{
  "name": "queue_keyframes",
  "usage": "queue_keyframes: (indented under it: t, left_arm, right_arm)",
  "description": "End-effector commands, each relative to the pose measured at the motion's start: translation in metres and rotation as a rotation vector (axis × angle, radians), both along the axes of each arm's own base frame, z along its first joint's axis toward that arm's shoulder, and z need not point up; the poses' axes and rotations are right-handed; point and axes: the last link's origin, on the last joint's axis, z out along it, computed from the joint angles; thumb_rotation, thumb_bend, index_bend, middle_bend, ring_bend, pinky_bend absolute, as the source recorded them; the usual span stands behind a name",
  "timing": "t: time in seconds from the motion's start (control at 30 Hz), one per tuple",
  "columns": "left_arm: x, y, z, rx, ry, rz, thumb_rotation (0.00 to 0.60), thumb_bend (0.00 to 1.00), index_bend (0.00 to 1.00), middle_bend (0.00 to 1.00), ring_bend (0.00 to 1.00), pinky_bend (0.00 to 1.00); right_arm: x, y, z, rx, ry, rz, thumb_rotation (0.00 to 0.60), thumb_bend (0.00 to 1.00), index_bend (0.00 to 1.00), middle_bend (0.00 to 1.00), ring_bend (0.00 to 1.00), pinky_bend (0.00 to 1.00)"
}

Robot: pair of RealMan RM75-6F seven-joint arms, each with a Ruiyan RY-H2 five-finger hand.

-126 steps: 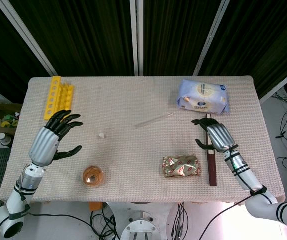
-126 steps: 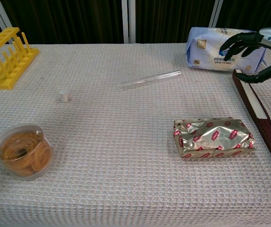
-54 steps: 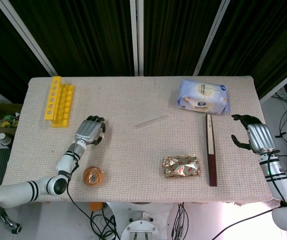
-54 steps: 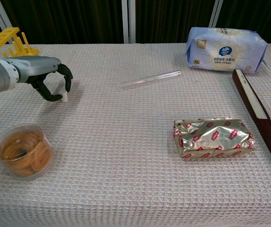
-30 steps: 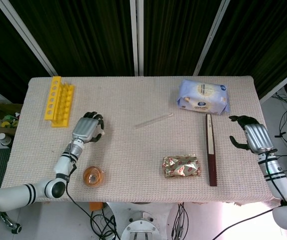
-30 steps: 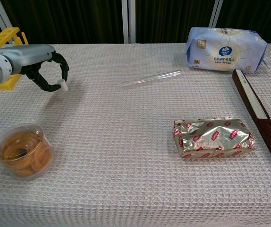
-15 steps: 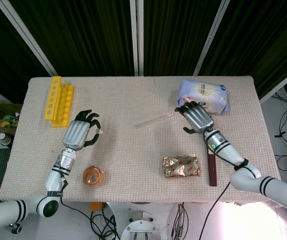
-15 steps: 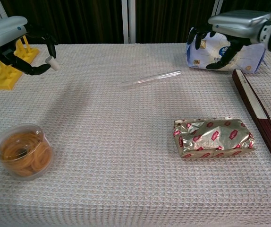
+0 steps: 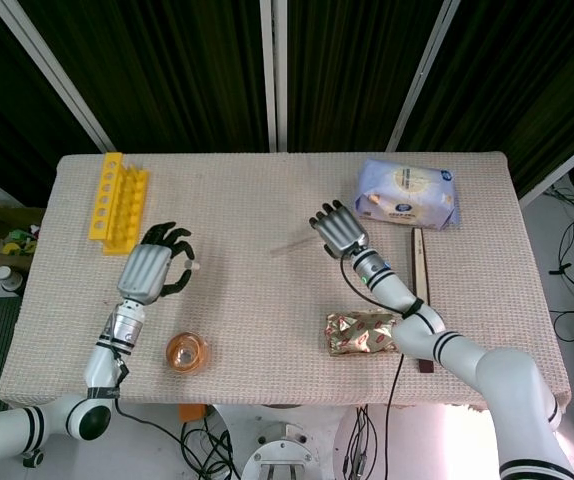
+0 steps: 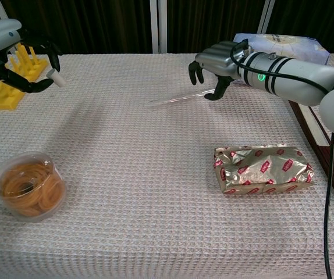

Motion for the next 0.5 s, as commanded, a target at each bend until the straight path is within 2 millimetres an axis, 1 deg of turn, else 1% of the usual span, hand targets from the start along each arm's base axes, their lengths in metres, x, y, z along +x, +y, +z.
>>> queue_keyframes:
  t: [0.03,0.3,0.5]
  left_arm:
    - [-0.001,0.000,0.000,0.000,-0.002,0.003,0.600,0.40,0.59,0.23,0.11,0.13]
    - [-0.003,-0.002,0.002,0.002,-0.007,0.013,0.600,0.40,0.59,0.22,0.11,0.13]
    - [-0.005,-0.004,0.005,0.007,-0.009,0.018,0.600,0.40,0.59,0.21,0.11,0.13]
  right_arm:
    - [0.006,0.000,-0.014,0.012,0.004,0.010,0.600,0.32,0.40,0.39,0.19,0.27]
    - [0.006,-0.001,-0.025,0.010,0.015,0.021,0.600,0.33,0.42,0.39,0.20,0.27]
    - [0.008,-0.003,-0.027,0.000,0.015,0.027,0.600,0.33,0.44,0.40,0.23,0.28]
